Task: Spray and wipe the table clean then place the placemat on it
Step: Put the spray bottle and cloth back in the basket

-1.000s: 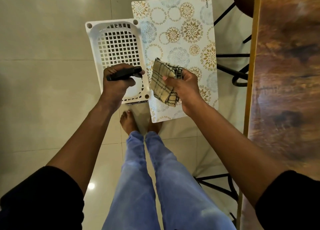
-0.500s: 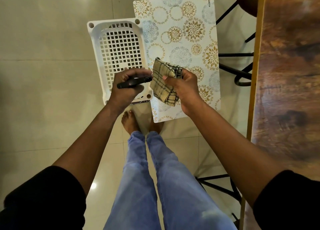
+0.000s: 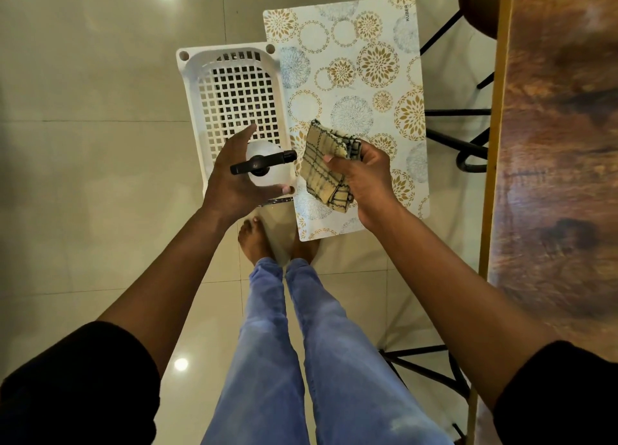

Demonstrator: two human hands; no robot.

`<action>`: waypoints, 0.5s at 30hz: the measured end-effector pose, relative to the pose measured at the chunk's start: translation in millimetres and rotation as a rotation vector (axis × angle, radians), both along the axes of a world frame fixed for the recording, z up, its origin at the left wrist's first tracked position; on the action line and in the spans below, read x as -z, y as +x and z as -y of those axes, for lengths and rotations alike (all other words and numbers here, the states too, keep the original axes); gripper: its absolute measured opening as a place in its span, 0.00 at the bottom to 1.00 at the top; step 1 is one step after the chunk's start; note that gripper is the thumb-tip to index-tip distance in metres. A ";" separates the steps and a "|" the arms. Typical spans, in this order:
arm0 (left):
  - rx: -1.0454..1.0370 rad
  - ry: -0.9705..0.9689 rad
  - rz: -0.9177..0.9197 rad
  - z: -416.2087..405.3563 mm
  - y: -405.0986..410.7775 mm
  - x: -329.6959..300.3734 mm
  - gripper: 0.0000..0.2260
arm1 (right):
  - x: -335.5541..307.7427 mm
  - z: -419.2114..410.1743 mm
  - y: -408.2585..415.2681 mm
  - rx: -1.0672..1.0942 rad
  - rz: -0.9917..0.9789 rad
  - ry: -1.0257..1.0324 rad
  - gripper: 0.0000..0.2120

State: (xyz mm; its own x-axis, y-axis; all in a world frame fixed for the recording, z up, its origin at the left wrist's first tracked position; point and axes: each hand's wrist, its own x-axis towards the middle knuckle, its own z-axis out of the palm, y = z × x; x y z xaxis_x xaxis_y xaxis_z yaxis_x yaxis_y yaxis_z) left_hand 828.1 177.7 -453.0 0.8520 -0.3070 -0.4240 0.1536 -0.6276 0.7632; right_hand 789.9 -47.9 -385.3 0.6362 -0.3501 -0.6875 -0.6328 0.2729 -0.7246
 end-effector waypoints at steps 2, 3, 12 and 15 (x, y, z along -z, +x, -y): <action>0.055 0.060 0.034 -4.2 -3.5 5.9 0.58 | 0.3 1.2 -0.9 -0.001 0.001 -0.004 0.12; 0.074 0.072 0.054 -5.8 -5.8 9.0 0.58 | 0.6 1.9 -1.2 -0.004 0.001 -0.004 0.12; 0.031 0.089 0.128 -3.0 -12.9 9.8 0.48 | 5.4 3.6 0.8 -0.034 -0.001 -0.028 0.13; 0.031 0.077 0.128 -1.0 -14.5 9.2 0.49 | 7.3 5.8 2.0 -0.052 -0.014 -0.047 0.13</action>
State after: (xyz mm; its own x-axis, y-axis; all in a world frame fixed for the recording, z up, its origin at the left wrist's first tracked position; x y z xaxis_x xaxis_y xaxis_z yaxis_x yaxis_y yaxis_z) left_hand 813.6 178.7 -462.2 0.8915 -0.3046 -0.3353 0.0377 -0.6877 0.7250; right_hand 791.9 -53.8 -392.5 0.6444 -0.3492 -0.6803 -0.6557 0.2052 -0.7266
